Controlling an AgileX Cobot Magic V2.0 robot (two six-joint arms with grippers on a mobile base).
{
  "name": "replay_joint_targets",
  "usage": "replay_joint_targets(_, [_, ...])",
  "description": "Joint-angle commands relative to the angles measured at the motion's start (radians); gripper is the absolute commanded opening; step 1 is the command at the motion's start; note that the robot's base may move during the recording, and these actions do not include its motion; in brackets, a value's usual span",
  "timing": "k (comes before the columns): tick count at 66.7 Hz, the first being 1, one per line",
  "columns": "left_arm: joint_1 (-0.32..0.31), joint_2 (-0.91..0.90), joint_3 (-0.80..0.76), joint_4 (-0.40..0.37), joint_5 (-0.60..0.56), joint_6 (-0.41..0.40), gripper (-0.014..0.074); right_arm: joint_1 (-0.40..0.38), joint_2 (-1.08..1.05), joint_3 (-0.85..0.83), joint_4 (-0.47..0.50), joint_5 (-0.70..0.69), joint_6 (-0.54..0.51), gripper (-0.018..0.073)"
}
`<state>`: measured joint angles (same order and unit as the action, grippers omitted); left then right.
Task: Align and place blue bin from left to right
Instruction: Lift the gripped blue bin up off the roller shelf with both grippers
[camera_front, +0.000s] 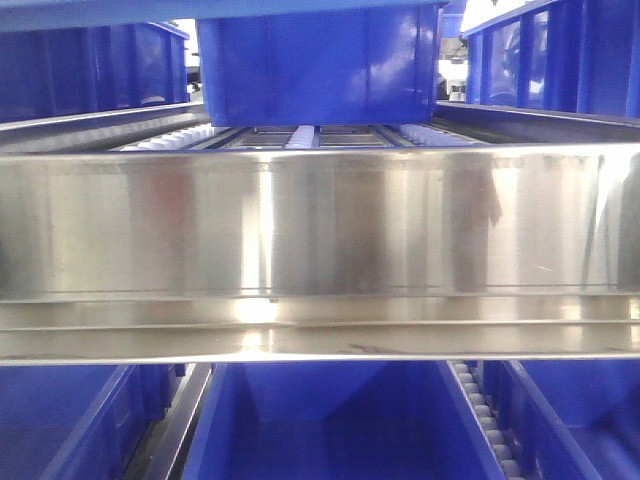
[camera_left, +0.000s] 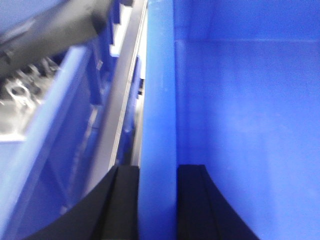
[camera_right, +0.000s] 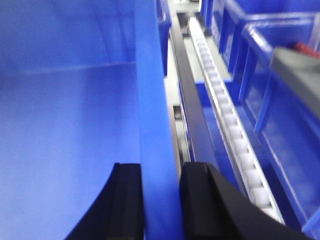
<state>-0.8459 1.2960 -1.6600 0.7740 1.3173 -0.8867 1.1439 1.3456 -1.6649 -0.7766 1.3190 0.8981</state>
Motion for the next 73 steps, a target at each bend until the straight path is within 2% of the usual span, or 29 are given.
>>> replay_joint_targets(1, [-0.015, 0.002, -0.021, -0.092, -0.096, 0.003, -0.0111, 0.0, 0.007, 0.026, 0.122, -0.098, -0.012, -0.0166])
replay_joint_targets(6, [-0.015, 0.004, -0.021, -0.099, -0.096, 0.005, -0.0111, -0.015, -0.013, 0.059, 0.165, -0.098, -0.012, -0.0166])
replay_joint_targets(12, [-0.015, 0.006, -0.021, -0.099, -0.096, 0.005, -0.0111, -0.027, -0.037, 0.083, 0.167, -0.098, -0.012, -0.0166])
replay_joint_targets(21, [-0.015, 0.005, -0.012, -0.115, -0.096, 0.005, -0.0111, -0.027, -0.067, 0.084, 0.117, -0.098, -0.012, -0.0166])
replay_joint_targets(34, [-0.015, 0.005, 0.046, -0.123, -0.096, 0.005, -0.0111, -0.027, -0.08, 0.084, 0.117, -0.098, -0.012, -0.0166])
replay_joint_targets(73, [-0.015, 0.001, 0.04, -0.111, -0.096, 0.005, -0.0111, -0.027, -0.076, 0.084, 0.117, -0.098, -0.012, -0.0166])
